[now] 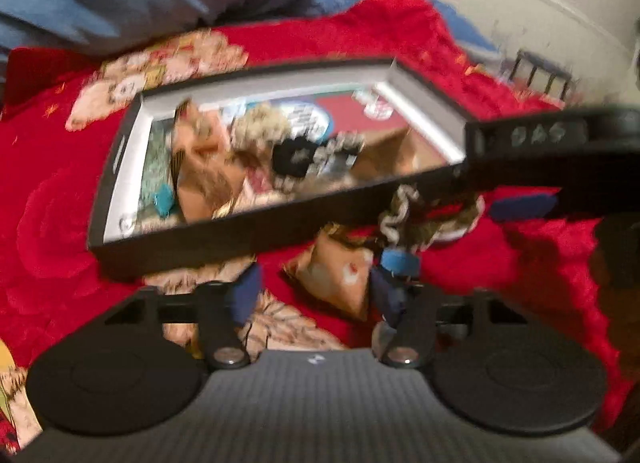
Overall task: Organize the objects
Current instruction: 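Grasp the grey ruffled scrunchie with the right tool while the left tool grasps a red-dot candy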
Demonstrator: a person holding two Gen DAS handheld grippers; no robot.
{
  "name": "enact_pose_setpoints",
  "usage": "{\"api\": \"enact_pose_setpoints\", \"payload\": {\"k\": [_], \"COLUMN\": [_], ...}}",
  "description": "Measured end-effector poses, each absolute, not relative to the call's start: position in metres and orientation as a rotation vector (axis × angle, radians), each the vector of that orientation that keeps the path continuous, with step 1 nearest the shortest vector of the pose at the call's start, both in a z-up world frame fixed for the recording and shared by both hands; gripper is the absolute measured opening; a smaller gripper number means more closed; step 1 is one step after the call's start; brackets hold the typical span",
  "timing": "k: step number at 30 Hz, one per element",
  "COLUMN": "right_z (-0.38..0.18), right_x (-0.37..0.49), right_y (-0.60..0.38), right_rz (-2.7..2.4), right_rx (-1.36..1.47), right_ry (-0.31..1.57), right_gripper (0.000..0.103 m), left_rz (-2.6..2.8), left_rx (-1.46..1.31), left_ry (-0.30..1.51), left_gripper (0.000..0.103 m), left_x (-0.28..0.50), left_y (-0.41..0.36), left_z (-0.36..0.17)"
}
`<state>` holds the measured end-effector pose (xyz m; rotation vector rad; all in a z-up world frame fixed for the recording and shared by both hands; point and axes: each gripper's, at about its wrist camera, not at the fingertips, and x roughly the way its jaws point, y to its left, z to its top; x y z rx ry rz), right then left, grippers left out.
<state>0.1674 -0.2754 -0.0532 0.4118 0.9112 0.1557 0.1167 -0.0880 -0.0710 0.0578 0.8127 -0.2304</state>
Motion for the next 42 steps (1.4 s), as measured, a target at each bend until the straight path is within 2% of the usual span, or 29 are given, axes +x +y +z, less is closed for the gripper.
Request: {"api": "enact_pose_setpoints", "payload": {"k": [6,13,18,21,23,25,26,28,30,42], "right_z": [-0.058,-0.063,-0.066,-0.068,-0.068,-0.068,-0.067,-0.066,-0.065,-0.048], "right_x": [0.171,0.171,0.169,0.167,0.166,0.164,0.163,0.161,0.161,0.154], "right_y": [-0.264,-0.25,-0.232,-0.221,-0.215,-0.207,-0.206,-0.204,-0.206,-0.217], "right_rz": [0.185,0.218,0.235,0.231,0.23,0.242,0.258,0.285,0.293,0.343], "right_rx": [0.387,0.339,0.248,0.173,0.126,0.078,0.072,0.08,0.088,0.176], "right_ry": [0.912,0.9,0.865,0.862,0.861,0.856,0.854,0.858,0.861,0.826], "right_gripper": [0.083,0.086,0.083,0.077,0.067,0.045,0.04,0.023,0.019,0.019], "left_rz": [-0.211,-0.186,-0.17,-0.155,-0.148,-0.143,-0.139,-0.136,-0.134,-0.106], "left_rx": [0.022,0.025,0.0,-0.019,-0.015,-0.006,-0.002,0.006,0.007,-0.003], "left_ry": [0.817,0.819,0.837,0.844,0.841,0.838,0.837,0.836,0.837,0.839], "left_gripper": [0.037,0.032,0.03,0.03,0.03,0.03,0.03,0.029,0.029,0.029], "left_x": [0.116,0.117,0.121,0.121,0.121,0.12,0.12,0.12,0.12,0.118], "left_y": [-0.083,-0.084,-0.075,-0.071,-0.07,-0.072,-0.073,-0.074,-0.075,-0.071], "left_z": [-0.074,-0.073,-0.07,-0.069,-0.069,-0.069,-0.069,-0.069,-0.069,-0.062]}}
